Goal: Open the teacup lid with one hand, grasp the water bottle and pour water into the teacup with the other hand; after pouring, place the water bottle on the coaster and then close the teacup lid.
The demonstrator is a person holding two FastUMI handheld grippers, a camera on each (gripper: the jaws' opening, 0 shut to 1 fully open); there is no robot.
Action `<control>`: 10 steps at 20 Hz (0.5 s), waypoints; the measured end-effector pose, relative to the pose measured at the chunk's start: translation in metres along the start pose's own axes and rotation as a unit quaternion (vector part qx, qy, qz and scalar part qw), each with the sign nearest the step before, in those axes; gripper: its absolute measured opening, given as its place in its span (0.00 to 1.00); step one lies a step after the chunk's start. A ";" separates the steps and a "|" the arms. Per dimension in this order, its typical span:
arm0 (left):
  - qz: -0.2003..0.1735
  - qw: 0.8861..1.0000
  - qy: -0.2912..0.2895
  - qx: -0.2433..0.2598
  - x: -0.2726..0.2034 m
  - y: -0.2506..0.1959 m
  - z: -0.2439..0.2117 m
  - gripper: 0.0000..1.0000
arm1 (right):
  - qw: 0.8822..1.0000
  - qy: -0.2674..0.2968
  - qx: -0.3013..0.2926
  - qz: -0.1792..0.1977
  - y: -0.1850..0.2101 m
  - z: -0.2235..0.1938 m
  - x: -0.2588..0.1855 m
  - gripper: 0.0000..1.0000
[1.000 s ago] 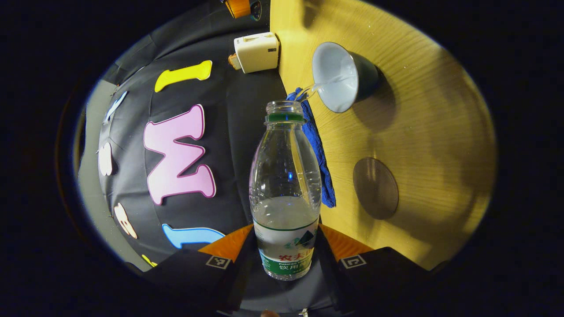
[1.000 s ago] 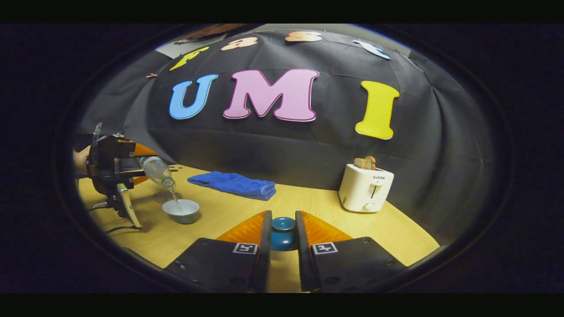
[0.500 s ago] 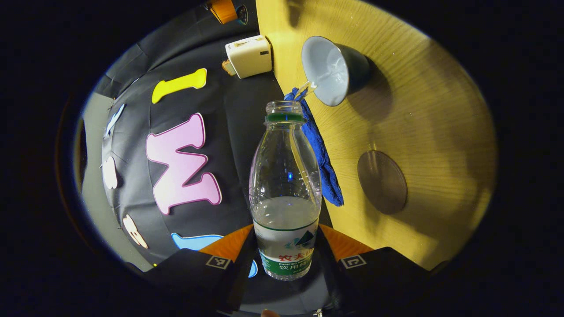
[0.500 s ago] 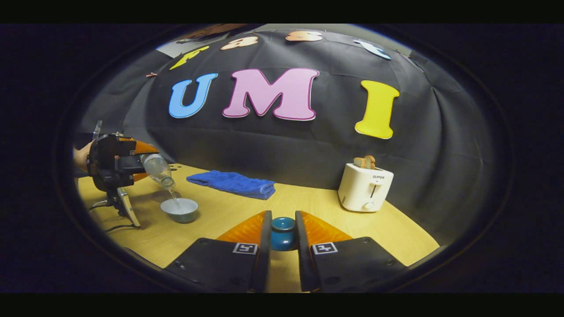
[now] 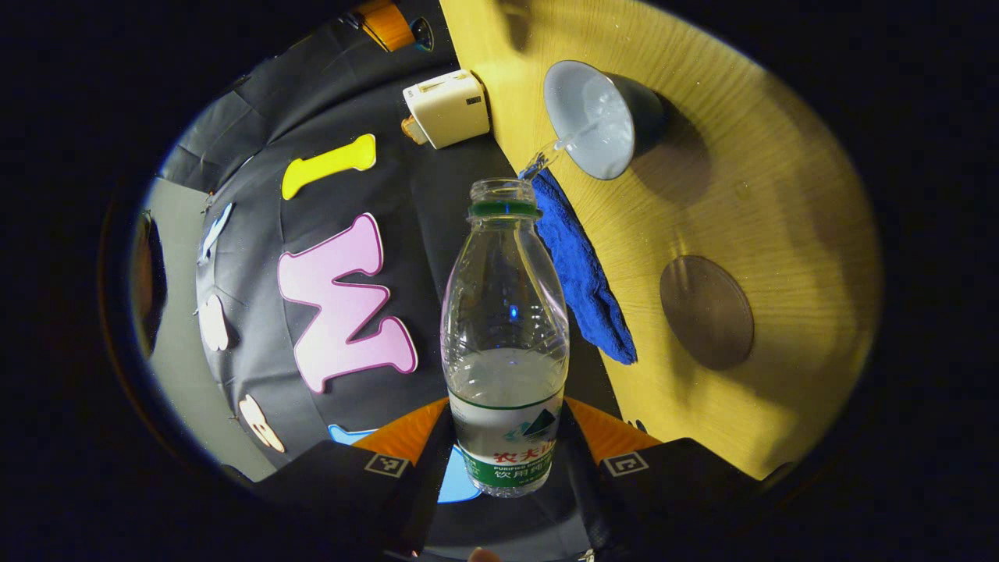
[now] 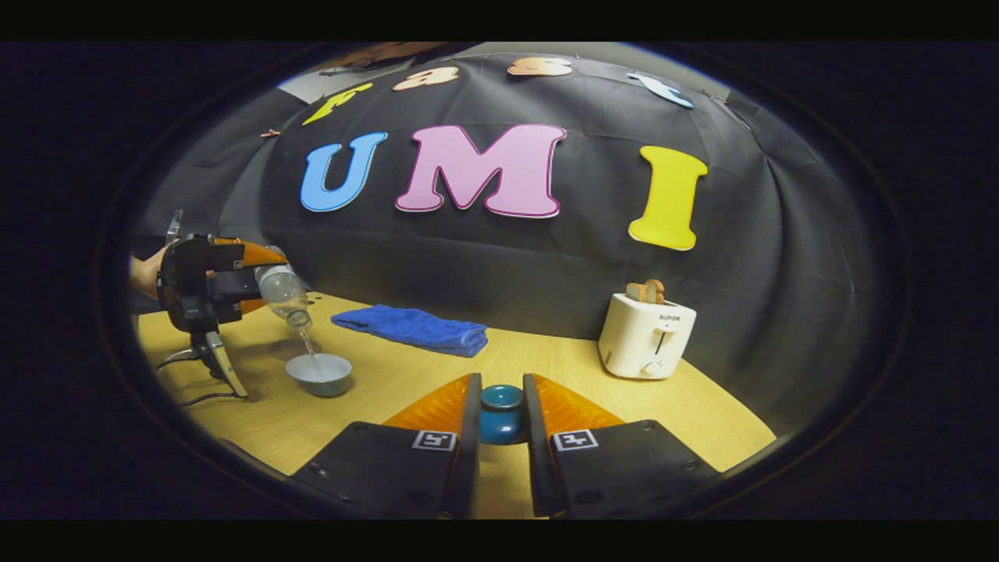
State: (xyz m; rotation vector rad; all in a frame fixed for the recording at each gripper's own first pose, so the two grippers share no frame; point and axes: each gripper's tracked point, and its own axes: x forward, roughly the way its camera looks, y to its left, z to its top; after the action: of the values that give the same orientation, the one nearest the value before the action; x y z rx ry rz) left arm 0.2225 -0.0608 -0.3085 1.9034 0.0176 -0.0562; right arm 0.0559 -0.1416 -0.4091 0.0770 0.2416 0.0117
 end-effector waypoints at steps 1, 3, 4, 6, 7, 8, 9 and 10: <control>0.006 1.000 -0.003 0.005 0.000 0.003 0.000 0.75 | 1.000 -0.001 -0.002 -0.001 -0.001 0.001 0.000 0.35; 0.016 1.000 -0.008 0.009 0.001 0.008 0.000 0.75 | 1.000 -0.002 -0.005 -0.001 -0.002 0.000 -0.001 0.35; 0.020 1.000 -0.011 0.012 0.002 0.011 0.000 0.75 | 1.000 -0.002 -0.005 -0.002 -0.002 0.001 -0.001 0.35; 0.035 0.999 -0.014 0.026 0.003 0.018 0.000 0.75 | 1.000 -0.004 -0.004 -0.004 -0.002 0.002 -0.002 0.35; 0.043 0.998 -0.015 0.034 0.003 0.021 -0.001 0.75 | 1.000 -0.005 -0.004 -0.004 -0.003 0.003 -0.002 0.35; 0.049 0.998 -0.018 0.039 0.004 0.023 0.000 0.75 | 1.000 -0.007 -0.004 -0.006 -0.003 0.004 -0.002 0.35; 0.051 0.998 -0.020 0.041 0.005 0.026 -0.002 0.75 | 1.000 -0.008 -0.004 -0.006 -0.002 0.004 -0.002 0.35; 0.055 0.997 -0.021 0.044 0.006 0.027 -0.003 0.75 | 1.000 -0.009 -0.005 -0.007 -0.002 0.005 -0.002 0.35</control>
State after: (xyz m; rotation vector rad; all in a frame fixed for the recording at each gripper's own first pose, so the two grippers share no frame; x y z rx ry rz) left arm 0.2296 -0.0665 -0.2823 1.9879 -0.1206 -0.0221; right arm 0.0553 -0.1442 -0.4038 0.0646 0.2233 -0.0025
